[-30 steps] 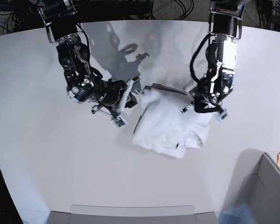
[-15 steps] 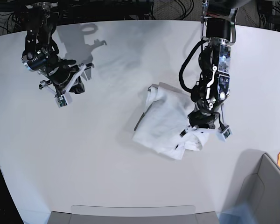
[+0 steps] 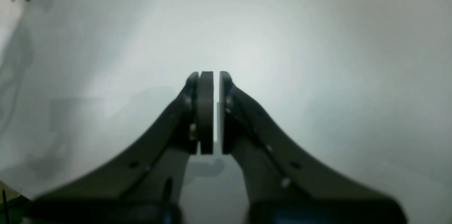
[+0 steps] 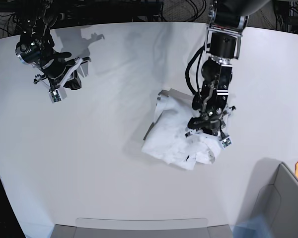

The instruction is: Fold the T-shirt properly

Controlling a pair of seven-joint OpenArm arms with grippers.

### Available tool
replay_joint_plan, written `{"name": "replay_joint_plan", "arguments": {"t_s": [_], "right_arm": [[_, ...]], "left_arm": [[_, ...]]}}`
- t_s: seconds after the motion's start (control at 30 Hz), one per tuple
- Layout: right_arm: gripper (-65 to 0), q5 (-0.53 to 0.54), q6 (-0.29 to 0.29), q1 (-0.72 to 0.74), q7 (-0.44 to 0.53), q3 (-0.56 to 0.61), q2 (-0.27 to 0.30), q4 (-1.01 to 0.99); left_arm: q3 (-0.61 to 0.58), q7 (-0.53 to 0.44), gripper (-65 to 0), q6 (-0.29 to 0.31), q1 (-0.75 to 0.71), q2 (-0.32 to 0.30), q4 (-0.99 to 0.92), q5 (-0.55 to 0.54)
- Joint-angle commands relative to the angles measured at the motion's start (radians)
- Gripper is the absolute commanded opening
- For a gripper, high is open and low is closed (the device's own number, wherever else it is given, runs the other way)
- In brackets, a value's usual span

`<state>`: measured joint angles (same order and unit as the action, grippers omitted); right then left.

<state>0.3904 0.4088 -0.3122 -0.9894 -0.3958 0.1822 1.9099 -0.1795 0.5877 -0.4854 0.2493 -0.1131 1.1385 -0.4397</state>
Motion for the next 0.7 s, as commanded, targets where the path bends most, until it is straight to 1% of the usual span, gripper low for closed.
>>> {"name": "replay_joint_plan", "arguments": {"t_s": [0.0,0.1,0.23,0.33,0.4,0.43,0.53,0.6,0.67], "right_arm": [[-62.6,0.017,0.009,0.009,0.019,-0.004,0.009,0.018],[-62.6,0.018,0.009,0.002,0.019,-0.004,0.009,0.02],[-62.7,0.017,0.009,-0.011,0.019,-0.004,0.007,0.041],[-62.7,0.018,0.009,-0.032,0.019,-0.004,0.006,0.079],[-62.7,0.018,0.009,-0.051,0.019,-0.004,0.006,0.099],[-62.7,0.018,0.009,-0.058,0.019,-0.004,0.004,0.107],[-62.7,0.018,0.009,-0.072,0.023,-0.005,0.004,0.122],[-62.7,0.018,0.009,-0.087,0.025,-0.005,0.004,0.133],[-62.7,0.018,0.011,-0.104,0.027,-0.005,0.003,0.145]], "left_arm": [[0.005,0.038,-65.0,-0.003,-0.021,-0.003,0.011,-0.023],[0.008,0.038,-65.0,-0.003,-0.064,-0.004,0.119,-0.023],[0.008,0.039,-65.0,-0.003,-0.132,-0.009,0.34,-0.023],[0.004,0.039,-65.0,-0.003,-0.172,-0.05,0.509,-0.023],[0.002,0.048,-65.0,-0.003,-0.199,-0.061,0.598,-0.023],[0.007,0.067,-65.0,-0.003,-0.213,-0.064,0.644,-0.023],[0.018,0.122,-65.0,-0.003,-0.241,-0.099,0.748,-0.023],[0.053,0.128,-65.0,-0.003,-0.281,-0.112,0.817,-0.023],[0.119,0.128,-65.0,-0.002,-0.344,-0.112,0.88,-0.023]]}}
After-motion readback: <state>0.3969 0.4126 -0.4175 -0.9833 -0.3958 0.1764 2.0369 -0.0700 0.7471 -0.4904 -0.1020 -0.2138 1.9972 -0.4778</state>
